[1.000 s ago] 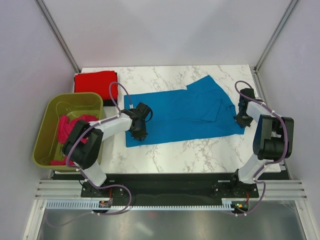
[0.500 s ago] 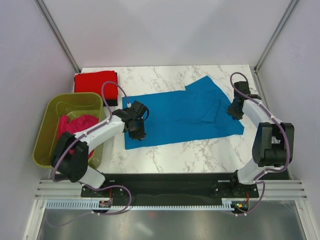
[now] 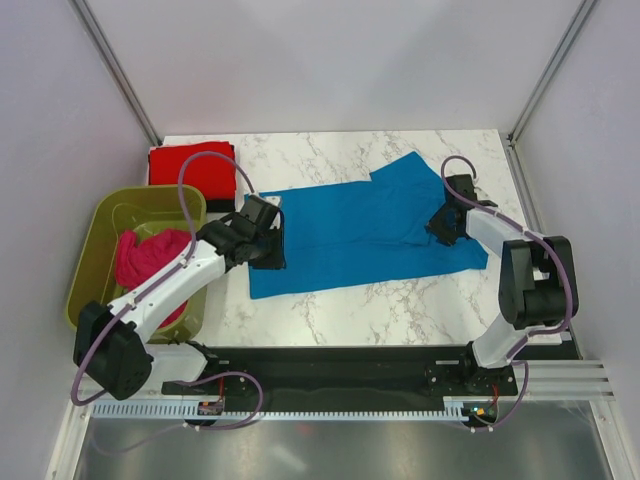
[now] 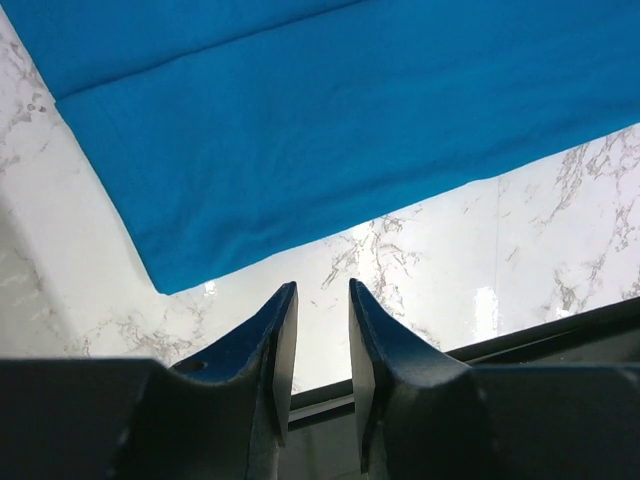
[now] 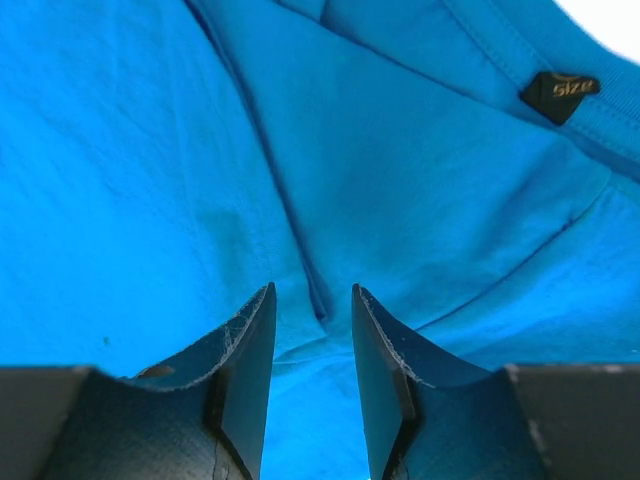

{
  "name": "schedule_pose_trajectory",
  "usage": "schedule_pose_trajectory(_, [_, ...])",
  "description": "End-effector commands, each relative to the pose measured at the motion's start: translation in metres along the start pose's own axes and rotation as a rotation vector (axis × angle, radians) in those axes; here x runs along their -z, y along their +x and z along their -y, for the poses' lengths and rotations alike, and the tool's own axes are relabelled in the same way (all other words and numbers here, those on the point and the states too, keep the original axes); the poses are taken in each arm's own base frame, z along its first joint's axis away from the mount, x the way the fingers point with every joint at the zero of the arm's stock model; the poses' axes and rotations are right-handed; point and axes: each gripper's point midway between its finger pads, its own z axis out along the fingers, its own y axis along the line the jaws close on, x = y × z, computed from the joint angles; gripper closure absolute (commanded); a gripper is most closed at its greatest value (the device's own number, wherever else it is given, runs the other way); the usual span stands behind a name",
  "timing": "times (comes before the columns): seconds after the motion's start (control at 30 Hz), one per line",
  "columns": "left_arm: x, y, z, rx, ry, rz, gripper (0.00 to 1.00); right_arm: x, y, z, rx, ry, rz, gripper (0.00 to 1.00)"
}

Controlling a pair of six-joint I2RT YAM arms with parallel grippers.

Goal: Fold and stack the t-shirts
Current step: Fold the tshirt

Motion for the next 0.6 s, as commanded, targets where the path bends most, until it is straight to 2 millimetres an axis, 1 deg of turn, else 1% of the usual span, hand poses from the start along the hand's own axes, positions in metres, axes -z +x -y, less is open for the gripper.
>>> schedule_pose_trajectory(0.0, [0.004,0.001,-0.009,-0.064,-0.020,0.029,0.65,-0.006,0.001,-0.011,-0.045,-0.030,0.018,0.56])
schedule_pose_trajectory(0.17, [0.000,0.007,-0.016,-0.067,-0.046,0.021,0.65,-0.015,0.010,-0.016,-0.044,-0.049,-0.011,0.56])
schedule_pose_trajectory(0.27, [0.000,0.007,-0.017,-0.064,-0.048,0.026,0.65,-0.018,0.011,-0.016,-0.053,-0.047,-0.016,0.59])
schedule_pose_trajectory(0.33, [0.001,0.007,-0.019,-0.062,-0.053,0.030,0.65,-0.017,0.008,-0.017,-0.055,-0.046,-0.006,0.61])
schedule_pose_trajectory(0.43, [0.001,0.007,-0.019,-0.060,-0.059,0.033,0.65,-0.016,0.006,-0.019,-0.055,-0.054,0.001,0.75])
schedule_pose_trajectory(0.47, [0.001,0.007,-0.019,-0.060,-0.059,0.031,0.65,-0.014,0.005,-0.022,-0.050,-0.067,0.001,0.83])
schedule_pose_trajectory(0.57, [-0.002,0.008,-0.020,-0.058,-0.062,0.023,0.65,-0.009,-0.002,-0.033,-0.021,-0.110,0.025,0.91])
